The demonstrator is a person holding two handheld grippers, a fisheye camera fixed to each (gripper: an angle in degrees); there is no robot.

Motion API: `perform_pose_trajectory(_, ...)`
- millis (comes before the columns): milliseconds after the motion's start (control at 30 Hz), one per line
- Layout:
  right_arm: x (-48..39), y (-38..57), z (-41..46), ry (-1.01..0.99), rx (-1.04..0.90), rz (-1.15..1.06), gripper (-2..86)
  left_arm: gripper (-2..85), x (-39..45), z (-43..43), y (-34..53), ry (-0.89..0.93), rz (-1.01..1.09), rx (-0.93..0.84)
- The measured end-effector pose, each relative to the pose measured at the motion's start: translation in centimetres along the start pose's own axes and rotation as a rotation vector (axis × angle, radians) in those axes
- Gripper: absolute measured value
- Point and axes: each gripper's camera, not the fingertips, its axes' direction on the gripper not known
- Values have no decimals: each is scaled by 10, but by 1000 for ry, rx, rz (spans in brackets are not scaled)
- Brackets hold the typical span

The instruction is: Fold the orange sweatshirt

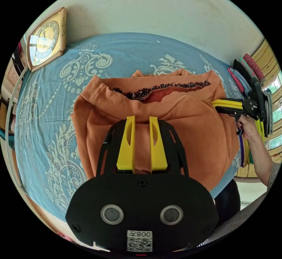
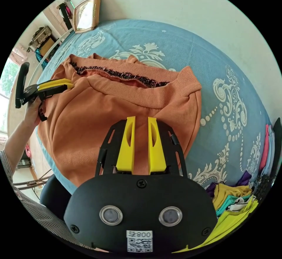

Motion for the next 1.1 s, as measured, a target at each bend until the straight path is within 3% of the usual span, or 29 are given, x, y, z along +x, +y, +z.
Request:
perform_pose_trajectory(167, 11, -1, -20, -81, 6, 50, 54, 67, 1, 0, -6, 100, -30, 18)
perform_pose_trajectory(267, 8, 4, -30, -69, 25, 59, 38, 54, 11, 17, -10, 24, 11, -23)
perform_pose_trajectory(400, 3, 9, -42, -47, 29, 52, 17, 31, 12, 15, -13, 56, -22, -17)
perform_pose_trajectory(567, 11, 26, -68, -95, 93, 79, 6, 20, 6, -14, -3, 123, -58, 98)
perform_pose_trajectory(833, 20, 63, -154, -148, 377, 87, 2, 17, 2, -65, -4, 104, -60, 300)
perform_pose_trajectory(967, 23, 58, -141, -129, 377, 105, 2, 16, -10, -41, -16, 77, -97, 261)
perform_pose_trajectory(1100, 27, 39, -88, -93, 227, 120, 2, 17, -23, 2, -27, 43, -143, 135)
